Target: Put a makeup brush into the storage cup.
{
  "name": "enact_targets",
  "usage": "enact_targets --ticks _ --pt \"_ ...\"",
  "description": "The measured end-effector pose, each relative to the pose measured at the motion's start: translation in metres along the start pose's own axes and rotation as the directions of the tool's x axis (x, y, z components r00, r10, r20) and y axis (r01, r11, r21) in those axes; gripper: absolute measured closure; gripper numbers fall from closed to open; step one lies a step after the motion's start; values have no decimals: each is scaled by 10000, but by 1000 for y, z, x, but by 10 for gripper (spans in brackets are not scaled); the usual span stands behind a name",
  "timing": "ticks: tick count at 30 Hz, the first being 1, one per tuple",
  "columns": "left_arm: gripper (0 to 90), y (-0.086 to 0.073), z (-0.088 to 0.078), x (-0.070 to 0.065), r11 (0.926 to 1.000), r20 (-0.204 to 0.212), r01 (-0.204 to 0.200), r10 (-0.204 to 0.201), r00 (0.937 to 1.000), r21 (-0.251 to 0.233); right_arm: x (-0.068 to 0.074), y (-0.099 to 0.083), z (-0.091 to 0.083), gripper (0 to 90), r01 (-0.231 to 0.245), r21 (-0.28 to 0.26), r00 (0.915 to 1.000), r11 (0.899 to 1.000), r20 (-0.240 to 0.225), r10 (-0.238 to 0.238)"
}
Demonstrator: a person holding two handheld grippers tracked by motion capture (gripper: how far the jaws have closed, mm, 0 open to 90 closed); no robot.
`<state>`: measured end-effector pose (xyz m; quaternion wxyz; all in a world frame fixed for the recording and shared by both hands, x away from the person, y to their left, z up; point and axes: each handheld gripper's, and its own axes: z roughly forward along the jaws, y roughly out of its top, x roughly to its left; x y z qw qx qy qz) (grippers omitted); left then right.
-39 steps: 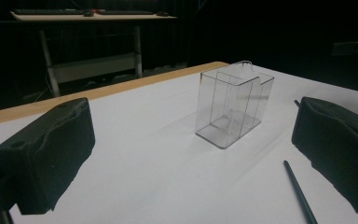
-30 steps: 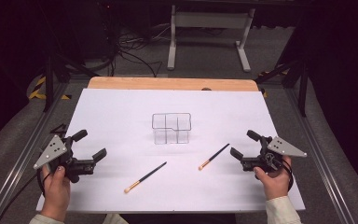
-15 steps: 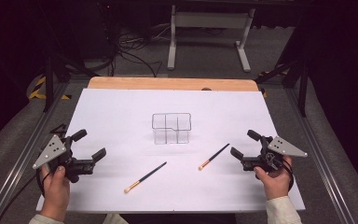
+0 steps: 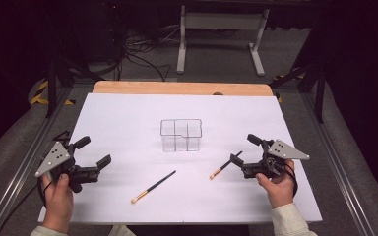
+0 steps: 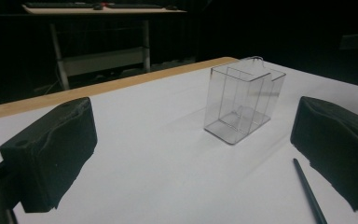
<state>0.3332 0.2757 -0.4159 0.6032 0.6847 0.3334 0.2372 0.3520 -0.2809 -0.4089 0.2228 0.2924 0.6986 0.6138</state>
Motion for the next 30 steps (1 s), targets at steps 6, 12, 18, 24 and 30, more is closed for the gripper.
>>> enact_targets --ticks 6,12,18,24,30 --pt "10 1 0 1 9998 -45 26 -25 10000 201 7 7 10 5 -3 -57 9992 10000 -393 1" --pt "5 2 2 -4 9992 -14 -248 249 9997 299 21 16 30 4 158 -5 9953 9999 -957 -158" --pt "3 0 4 -2 9995 63 -81 79 9999 308 32 21 47 4 318 13 9905 9995 -1341 -314" --pt "3 0 3 -2 9997 196 -33 29 9998 223 43 28 63 4 504 18 9843 9987 -1692 -494" --pt "4 0 5 -4 9977 163 -391 382 9991 549 53 34 77 4 580 -18 9783 9983 -1994 -572"
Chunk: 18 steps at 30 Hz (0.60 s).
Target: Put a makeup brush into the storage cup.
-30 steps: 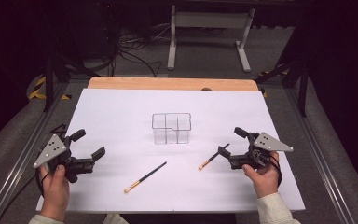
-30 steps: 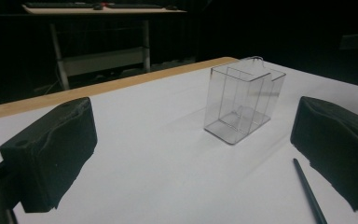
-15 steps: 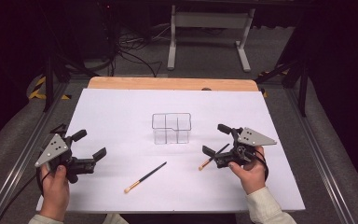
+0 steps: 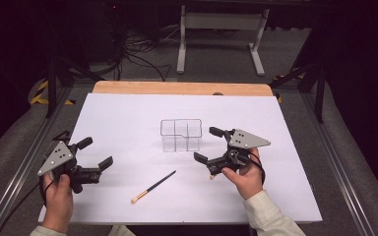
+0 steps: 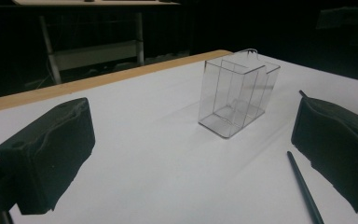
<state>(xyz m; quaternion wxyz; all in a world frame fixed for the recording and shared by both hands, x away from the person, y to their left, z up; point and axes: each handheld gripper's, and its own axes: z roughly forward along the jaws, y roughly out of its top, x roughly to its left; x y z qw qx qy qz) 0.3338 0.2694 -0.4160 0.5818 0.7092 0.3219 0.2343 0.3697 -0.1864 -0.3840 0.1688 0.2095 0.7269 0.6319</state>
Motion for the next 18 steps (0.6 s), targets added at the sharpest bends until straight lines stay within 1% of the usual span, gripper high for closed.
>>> enact_targets --ticks 1,2,4,7,9,10,12,14,16,17,18 --pt "4 0 0 0 10000 0 0 0 10000 0 0 0 0 4 0 0 10000 10000 0 0" --pt "4 0 0 -1 9999 -62 -115 115 9999 22 1 1 2 4 42 32 10000 10000 -23 -42" --pt "3 1 1 -2 9999 54 -107 107 9999 -12 2 4 5 4 107 66 9999 9999 -123 -106" --pt "4 1 1 -2 9998 -24 -160 160 9999 134 2 8 7 5 181 126 9996 9998 -203 -179" --pt "4 0 1 -1 9998 -57 -123 124 9999 142 3 13 9 18 298 297 9988 9991 -404 -286" --pt "4 0 0 0 9997 -54 -128 130 9999 219 3 15 11 19 289 373 9984 9989 -492 -271" --pt "4 1 0 -1 9992 -83 -237 240 9997 325 4 19 13 22 317 521 9972 9981 -696 -281" --pt "4 1 0 -2 9989 -60 -295 297 9995 352 6 25 18 23 607 859 9939 9945 -976 -522" --pt "4 1 0 -3 9987 -17 -324 325 9995 383 6 29 21 24 746 1060 9907 9916 -1210 -616" --pt "4 1 0 -3 9987 -17 -324 325 9995 383 6 29 21 24 746 1060 9907 9916 -1210 -616" --pt "4 1 -1 -3 9982 30 -352 351 9994 477 7 31 22 27 850 1174 9893 9894 -1283 -697"
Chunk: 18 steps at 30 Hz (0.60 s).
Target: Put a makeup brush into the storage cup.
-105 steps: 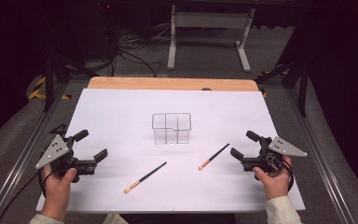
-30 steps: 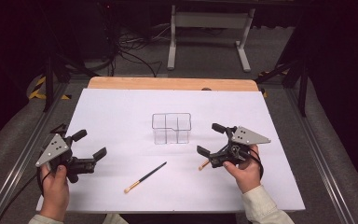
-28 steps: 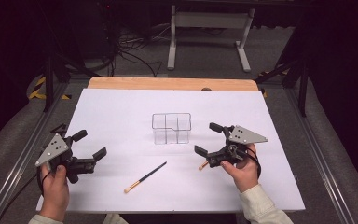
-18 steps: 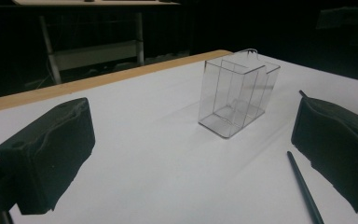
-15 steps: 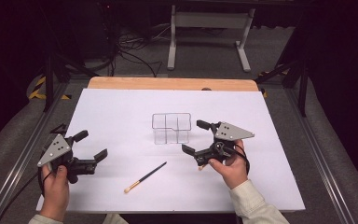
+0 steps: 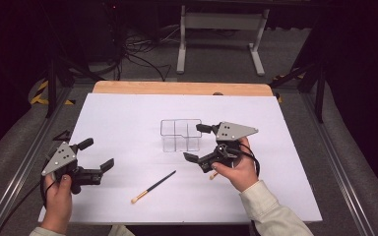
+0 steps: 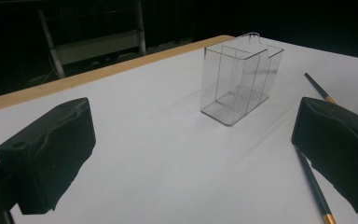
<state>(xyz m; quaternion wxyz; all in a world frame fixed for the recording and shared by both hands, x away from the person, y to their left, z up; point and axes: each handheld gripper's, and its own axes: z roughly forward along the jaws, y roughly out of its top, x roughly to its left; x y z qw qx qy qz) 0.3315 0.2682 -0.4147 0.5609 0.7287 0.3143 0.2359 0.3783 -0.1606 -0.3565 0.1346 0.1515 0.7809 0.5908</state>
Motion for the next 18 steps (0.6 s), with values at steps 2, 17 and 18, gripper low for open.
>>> enact_targets --ticks 2,17,18 --pt "4 -2 0 0 10000 -24 19 -19 10000 -24 -1 7 5 22 217 461 9996 9987 -168 -209" --pt "3 -9 -14 2 9999 -128 78 -77 9999 63 1 27 40 24 1366 2154 9890 9669 -857 -1207" --pt "3 -9 -14 2 9999 -166 103 -103 9998 16 1 29 42 24 1437 2238 9877 9640 -924 -1258"
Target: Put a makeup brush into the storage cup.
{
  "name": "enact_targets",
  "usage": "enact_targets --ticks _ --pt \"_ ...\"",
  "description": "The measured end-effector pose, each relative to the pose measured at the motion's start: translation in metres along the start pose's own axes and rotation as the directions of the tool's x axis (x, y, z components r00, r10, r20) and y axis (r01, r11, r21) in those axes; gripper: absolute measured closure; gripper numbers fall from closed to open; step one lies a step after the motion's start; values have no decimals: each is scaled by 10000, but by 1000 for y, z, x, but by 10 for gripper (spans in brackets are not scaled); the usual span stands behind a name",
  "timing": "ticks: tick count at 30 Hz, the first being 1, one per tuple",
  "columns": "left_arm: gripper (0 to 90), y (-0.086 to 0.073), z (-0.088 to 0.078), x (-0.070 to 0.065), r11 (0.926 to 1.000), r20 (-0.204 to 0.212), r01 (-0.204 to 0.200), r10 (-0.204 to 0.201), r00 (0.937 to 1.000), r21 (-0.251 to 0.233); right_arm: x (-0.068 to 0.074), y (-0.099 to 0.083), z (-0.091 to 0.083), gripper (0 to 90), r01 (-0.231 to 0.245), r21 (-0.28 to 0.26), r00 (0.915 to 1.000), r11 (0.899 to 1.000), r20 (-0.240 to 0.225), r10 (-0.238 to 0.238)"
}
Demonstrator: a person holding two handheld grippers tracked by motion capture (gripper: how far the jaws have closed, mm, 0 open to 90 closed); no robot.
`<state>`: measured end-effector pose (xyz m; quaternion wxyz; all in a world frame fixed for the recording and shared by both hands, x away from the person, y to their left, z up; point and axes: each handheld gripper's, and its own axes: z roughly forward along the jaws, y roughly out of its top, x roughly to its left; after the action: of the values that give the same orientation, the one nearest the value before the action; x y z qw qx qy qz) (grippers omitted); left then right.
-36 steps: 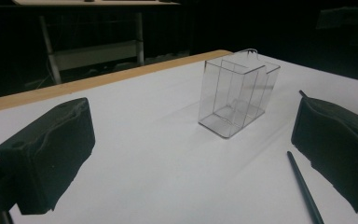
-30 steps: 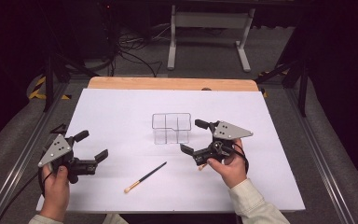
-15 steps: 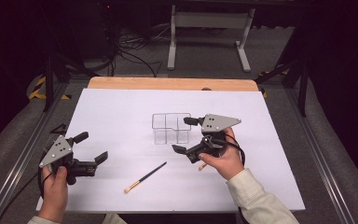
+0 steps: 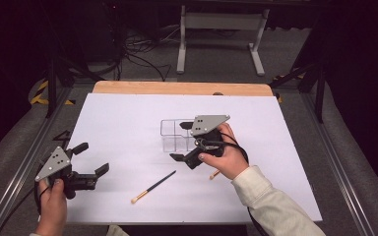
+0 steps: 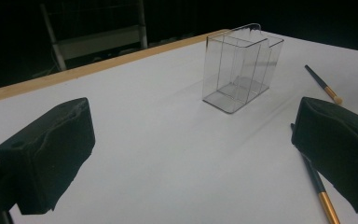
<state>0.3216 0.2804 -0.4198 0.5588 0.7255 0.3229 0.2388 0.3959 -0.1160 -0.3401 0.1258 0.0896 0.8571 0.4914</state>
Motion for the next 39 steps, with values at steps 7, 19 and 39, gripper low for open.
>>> enact_targets --ticks 7,19,39 --pt "3 -1 1 1 9998 152 -74 71 9999 199 2 12 12 36 794 1077 9959 9910 -508 -742" --pt "3 -1 6 0 9996 322 -78 70 9995 270 9 29 33 44 2067 2177 9707 9539 -1678 -1720" --pt "3 -2 6 1 9993 294 -6 -5 9996 379 22 36 67 50 4254 3507 8898 8343 -3304 -3148"
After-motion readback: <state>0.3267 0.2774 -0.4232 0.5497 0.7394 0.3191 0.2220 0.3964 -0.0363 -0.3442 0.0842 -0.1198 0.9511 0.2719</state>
